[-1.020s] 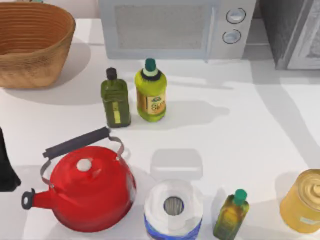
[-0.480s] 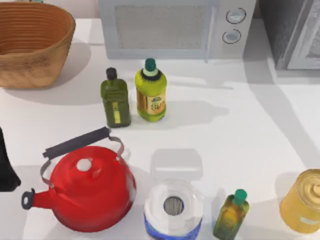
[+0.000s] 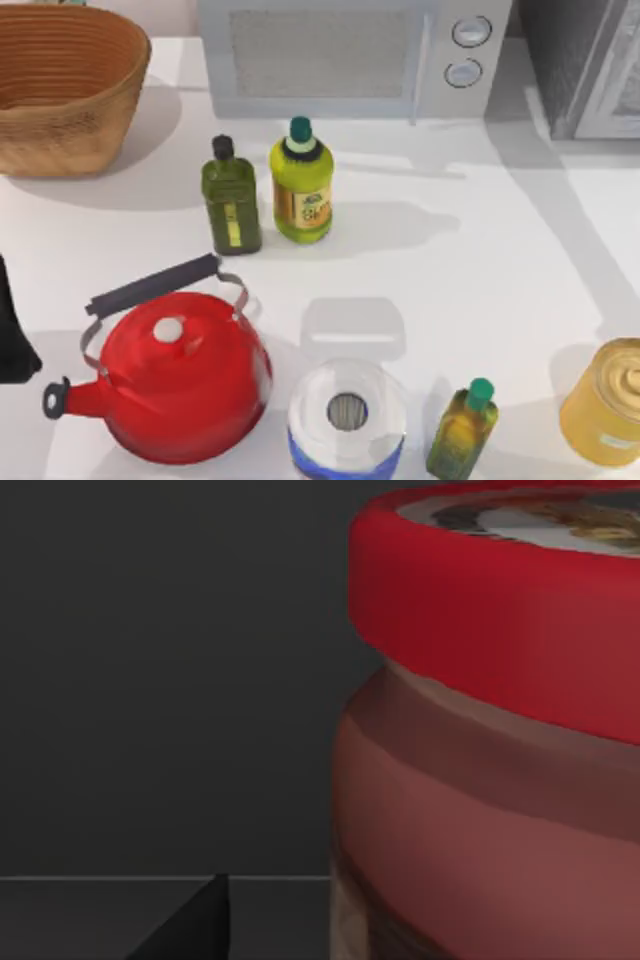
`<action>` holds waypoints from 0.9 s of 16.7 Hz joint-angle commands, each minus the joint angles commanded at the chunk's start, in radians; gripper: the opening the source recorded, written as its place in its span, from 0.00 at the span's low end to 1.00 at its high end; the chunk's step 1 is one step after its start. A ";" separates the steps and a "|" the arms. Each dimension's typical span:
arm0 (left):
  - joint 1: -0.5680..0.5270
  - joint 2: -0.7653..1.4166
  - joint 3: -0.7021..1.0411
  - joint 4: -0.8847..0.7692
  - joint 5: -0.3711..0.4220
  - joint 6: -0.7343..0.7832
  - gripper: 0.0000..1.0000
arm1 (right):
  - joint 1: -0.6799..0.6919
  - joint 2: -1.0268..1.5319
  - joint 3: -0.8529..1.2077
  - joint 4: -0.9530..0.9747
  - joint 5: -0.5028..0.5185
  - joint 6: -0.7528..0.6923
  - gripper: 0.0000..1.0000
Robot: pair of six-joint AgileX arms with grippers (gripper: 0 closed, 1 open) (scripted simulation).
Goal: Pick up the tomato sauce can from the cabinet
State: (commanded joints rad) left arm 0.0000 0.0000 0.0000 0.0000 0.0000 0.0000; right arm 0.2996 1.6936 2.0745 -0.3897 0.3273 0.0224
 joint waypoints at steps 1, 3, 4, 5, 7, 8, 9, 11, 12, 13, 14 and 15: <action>0.000 0.000 0.000 0.000 0.000 0.000 1.00 | 0.000 0.000 0.000 0.000 0.000 0.000 1.00; 0.000 0.000 0.000 0.000 0.000 0.000 1.00 | 0.000 0.000 0.000 0.000 0.000 0.000 1.00; 0.000 0.000 0.000 0.000 0.000 0.000 1.00 | 0.000 0.000 0.000 0.000 0.000 0.000 0.92; 0.000 0.000 0.000 0.000 0.000 0.000 1.00 | 0.000 0.000 0.000 0.000 0.000 0.000 0.85; 0.000 0.000 0.000 0.000 0.000 0.000 1.00 | 0.000 0.000 0.000 0.000 0.000 0.000 0.70; 0.000 0.000 0.000 0.000 0.000 0.000 1.00 | 0.000 0.000 0.000 0.000 0.000 0.000 0.62; 0.000 0.000 0.000 0.000 0.000 0.000 1.00 | 0.000 0.000 0.000 0.000 0.000 0.000 0.55; 0.000 0.000 0.000 0.000 0.000 0.000 1.00 | 0.000 0.000 0.000 0.000 0.000 0.000 0.40; 0.000 0.000 0.000 0.000 0.000 0.000 1.00 | 0.000 0.000 0.000 0.000 0.000 0.000 0.32; 0.000 0.000 0.000 0.000 0.000 0.000 1.00 | 0.000 0.000 0.000 0.000 0.000 0.000 0.25; 0.000 0.000 0.000 0.000 0.000 0.000 1.00 | 0.000 0.000 0.000 0.000 0.000 0.000 0.17; 0.000 0.000 0.000 0.000 0.000 0.000 1.00 | 0.000 0.000 0.000 0.000 0.000 0.000 0.10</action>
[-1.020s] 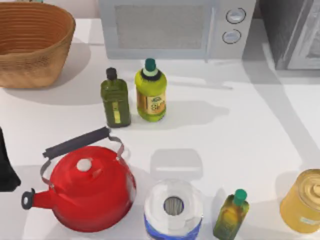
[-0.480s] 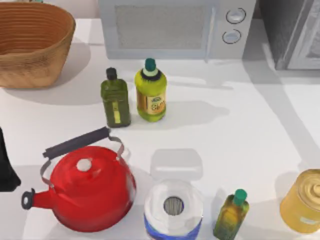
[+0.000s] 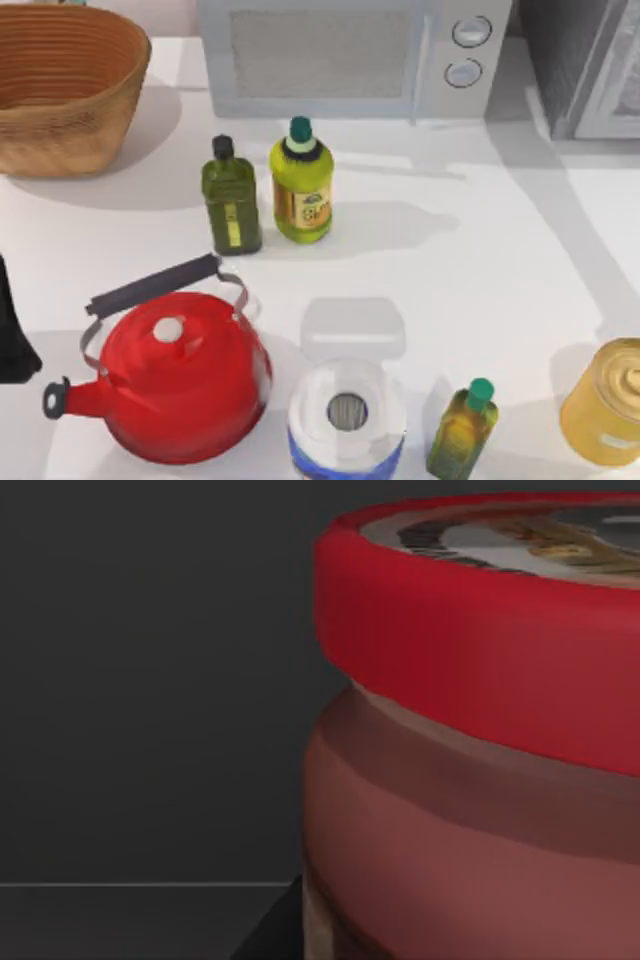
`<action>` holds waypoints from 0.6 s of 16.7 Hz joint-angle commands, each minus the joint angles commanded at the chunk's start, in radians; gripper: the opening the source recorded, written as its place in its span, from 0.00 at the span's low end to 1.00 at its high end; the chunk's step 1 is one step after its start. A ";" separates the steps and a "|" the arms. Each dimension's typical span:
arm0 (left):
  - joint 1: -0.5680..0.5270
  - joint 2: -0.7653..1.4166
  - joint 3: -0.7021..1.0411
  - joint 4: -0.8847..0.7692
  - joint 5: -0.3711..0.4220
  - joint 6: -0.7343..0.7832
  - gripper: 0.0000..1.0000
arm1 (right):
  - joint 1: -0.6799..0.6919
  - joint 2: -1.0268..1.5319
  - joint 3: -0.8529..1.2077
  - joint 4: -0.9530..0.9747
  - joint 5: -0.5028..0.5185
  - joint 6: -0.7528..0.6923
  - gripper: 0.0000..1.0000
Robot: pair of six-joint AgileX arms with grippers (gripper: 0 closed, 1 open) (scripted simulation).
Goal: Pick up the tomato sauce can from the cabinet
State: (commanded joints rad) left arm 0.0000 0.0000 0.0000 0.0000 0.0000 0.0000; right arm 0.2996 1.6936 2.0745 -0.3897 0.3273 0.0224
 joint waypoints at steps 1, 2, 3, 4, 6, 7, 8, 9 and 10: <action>0.000 0.000 0.000 0.000 0.000 0.000 1.00 | 0.000 0.000 0.000 0.000 0.000 0.000 0.02; 0.000 0.000 0.000 0.000 0.000 0.000 1.00 | 0.000 0.000 0.000 0.000 0.000 0.000 0.00; 0.000 0.000 0.000 0.000 0.000 0.000 1.00 | 0.000 0.000 0.000 0.000 0.000 0.000 0.00; 0.000 0.000 0.000 0.000 0.000 0.000 1.00 | 0.000 0.000 0.000 0.000 0.000 0.000 0.00; 0.000 0.000 0.000 0.000 0.000 0.000 1.00 | 0.000 0.000 0.000 0.000 0.000 0.000 0.00; 0.000 0.000 0.000 0.000 0.000 0.000 1.00 | 0.000 0.000 0.000 0.000 0.000 0.000 0.00; 0.000 0.000 0.000 0.000 0.000 0.000 1.00 | 0.000 0.000 0.000 0.000 0.000 0.000 0.00; 0.000 0.000 0.000 0.000 0.000 0.000 1.00 | 0.000 0.000 0.000 0.000 0.000 0.000 0.00; 0.000 0.000 0.000 0.000 0.000 0.000 1.00 | 0.002 -0.001 0.000 0.000 0.000 0.002 0.00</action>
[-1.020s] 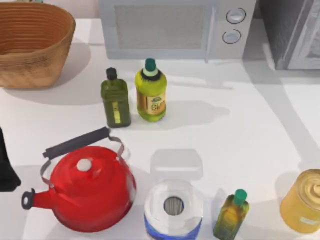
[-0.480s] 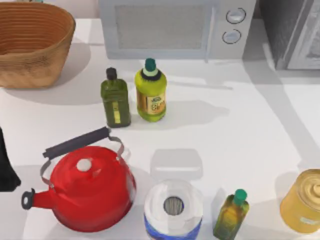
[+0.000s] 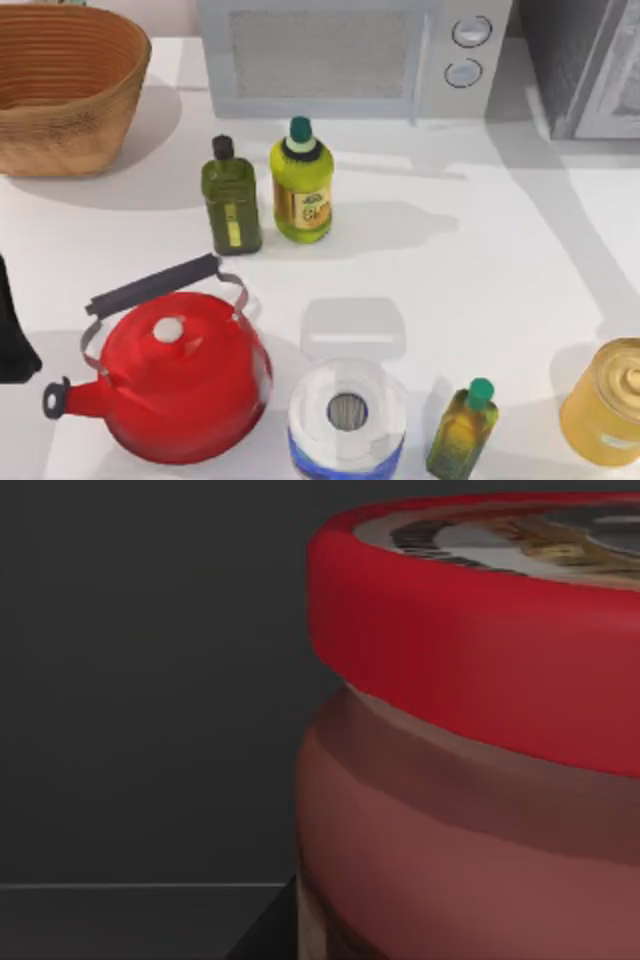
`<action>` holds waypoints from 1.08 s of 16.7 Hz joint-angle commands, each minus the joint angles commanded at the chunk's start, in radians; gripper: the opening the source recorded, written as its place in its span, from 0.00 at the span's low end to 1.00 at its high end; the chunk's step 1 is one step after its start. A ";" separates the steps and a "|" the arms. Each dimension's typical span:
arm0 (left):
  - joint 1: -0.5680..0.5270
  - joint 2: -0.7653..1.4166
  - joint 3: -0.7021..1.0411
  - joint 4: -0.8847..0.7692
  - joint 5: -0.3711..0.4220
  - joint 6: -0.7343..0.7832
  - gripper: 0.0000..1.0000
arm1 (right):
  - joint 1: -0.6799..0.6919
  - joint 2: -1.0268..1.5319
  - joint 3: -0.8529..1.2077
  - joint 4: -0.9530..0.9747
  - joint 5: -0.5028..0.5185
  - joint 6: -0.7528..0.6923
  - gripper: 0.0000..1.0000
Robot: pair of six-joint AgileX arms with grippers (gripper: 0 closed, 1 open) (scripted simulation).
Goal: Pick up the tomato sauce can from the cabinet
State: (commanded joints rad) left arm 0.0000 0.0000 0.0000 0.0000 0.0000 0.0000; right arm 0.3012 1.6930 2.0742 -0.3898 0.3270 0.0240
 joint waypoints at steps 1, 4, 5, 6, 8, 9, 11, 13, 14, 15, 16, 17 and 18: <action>0.000 0.000 0.000 0.000 0.000 0.000 1.00 | 0.003 -0.003 0.001 -0.003 0.003 0.000 0.00; 0.000 0.000 0.000 0.000 0.000 0.000 1.00 | 0.069 -0.070 0.011 -0.074 0.070 -0.002 0.00; 0.000 0.000 0.000 0.000 0.000 0.000 1.00 | 0.105 -0.106 0.014 -0.117 0.105 -0.002 0.00; 0.000 0.000 0.000 0.000 0.000 0.000 1.00 | 0.145 -0.148 0.017 -0.168 0.144 -0.001 0.00; 0.000 0.000 0.000 0.000 0.000 0.000 1.00 | 0.230 -0.244 0.023 -0.276 0.227 0.002 0.00; 0.000 0.000 0.000 0.000 0.000 0.000 1.00 | 0.269 -0.286 0.025 -0.318 0.264 0.003 0.00; 0.000 0.000 0.000 0.000 0.000 0.000 1.00 | 0.321 -0.338 0.026 -0.371 0.315 0.004 0.00; 0.000 0.000 0.000 0.000 0.000 0.000 1.00 | 0.332 -0.349 0.026 -0.383 0.327 0.004 0.00; 0.000 0.000 0.000 0.000 0.000 0.000 1.00 | 0.332 -0.349 0.026 -0.383 0.327 0.004 0.00; 0.000 0.000 0.000 0.000 0.000 0.000 1.00 | 0.332 -0.349 0.026 -0.383 0.327 0.004 0.00; 0.000 0.000 0.000 0.000 0.000 0.000 1.00 | 0.328 -0.349 0.027 -0.380 0.325 0.006 0.00; 0.000 0.000 0.000 0.000 0.000 0.000 1.00 | 0.328 -0.349 0.027 -0.380 0.325 0.006 0.00; 0.000 0.000 0.000 0.000 0.000 0.000 1.00 | 0.323 -0.355 0.018 -0.373 0.319 0.006 0.00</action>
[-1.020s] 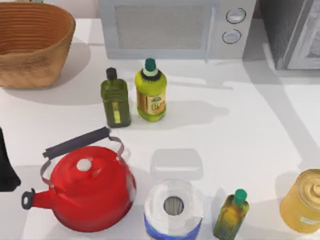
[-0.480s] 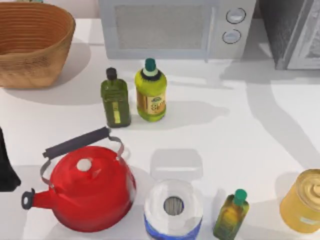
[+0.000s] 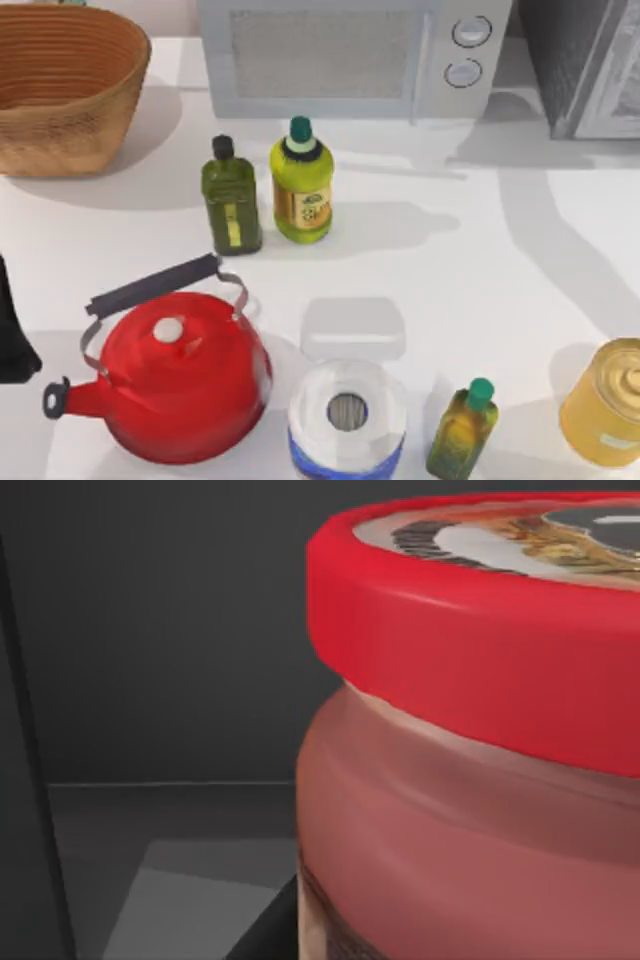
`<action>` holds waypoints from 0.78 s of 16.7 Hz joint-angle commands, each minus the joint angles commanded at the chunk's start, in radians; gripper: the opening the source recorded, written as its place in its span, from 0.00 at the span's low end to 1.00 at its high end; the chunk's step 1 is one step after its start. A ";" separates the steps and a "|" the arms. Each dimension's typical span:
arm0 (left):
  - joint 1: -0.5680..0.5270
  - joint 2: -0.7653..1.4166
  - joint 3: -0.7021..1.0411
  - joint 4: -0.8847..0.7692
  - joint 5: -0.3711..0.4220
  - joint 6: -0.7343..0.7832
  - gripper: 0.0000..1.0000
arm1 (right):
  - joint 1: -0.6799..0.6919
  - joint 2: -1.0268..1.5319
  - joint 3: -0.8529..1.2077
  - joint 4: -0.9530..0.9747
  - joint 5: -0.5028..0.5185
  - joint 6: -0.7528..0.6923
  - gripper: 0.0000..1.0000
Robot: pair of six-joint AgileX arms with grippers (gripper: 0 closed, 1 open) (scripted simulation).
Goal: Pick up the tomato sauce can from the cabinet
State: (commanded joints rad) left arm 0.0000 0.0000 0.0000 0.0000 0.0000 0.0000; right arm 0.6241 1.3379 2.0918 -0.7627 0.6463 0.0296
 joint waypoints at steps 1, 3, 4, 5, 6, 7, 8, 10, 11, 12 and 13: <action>0.000 0.000 0.000 0.000 0.000 0.000 1.00 | -0.009 -0.014 -0.020 0.013 -0.010 0.000 0.00; 0.000 0.000 0.000 0.000 0.000 0.000 1.00 | -0.038 -0.063 -0.090 0.051 -0.041 0.000 0.00; 0.000 0.000 0.000 0.000 0.000 0.000 1.00 | -0.056 -0.099 -0.140 0.074 -0.060 -0.001 0.00; 0.000 0.000 0.000 0.000 0.000 0.000 1.00 | -0.075 -0.140 -0.200 0.098 -0.079 -0.002 0.00; 0.000 0.000 0.000 0.000 0.000 0.000 1.00 | -0.096 -0.189 -0.269 0.123 -0.100 -0.002 0.00; 0.000 0.000 0.000 0.000 0.000 0.000 1.00 | -0.117 -0.242 -0.349 0.149 -0.122 -0.003 0.00; 0.000 0.000 0.000 0.000 0.000 0.000 1.00 | -0.140 -0.301 -0.439 0.177 -0.146 -0.004 0.00; 0.000 0.000 0.000 0.000 0.000 0.000 1.00 | -0.191 -0.432 -0.649 0.239 -0.197 -0.007 0.00; 0.000 0.000 0.000 0.000 0.000 0.000 1.00 | -0.219 -0.500 -0.769 0.272 -0.226 -0.009 0.00; 0.000 0.000 0.000 0.000 0.000 0.000 1.00 | -0.248 -0.568 -0.896 0.308 -0.256 -0.011 0.00; 0.000 0.000 0.000 0.000 0.000 0.000 1.00 | -0.279 -0.637 -1.026 0.346 -0.289 -0.013 0.00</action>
State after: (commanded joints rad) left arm 0.0000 0.0000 0.0000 0.0000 0.0000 0.0000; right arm 0.3448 0.7010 1.0659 -0.4169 0.3577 0.0168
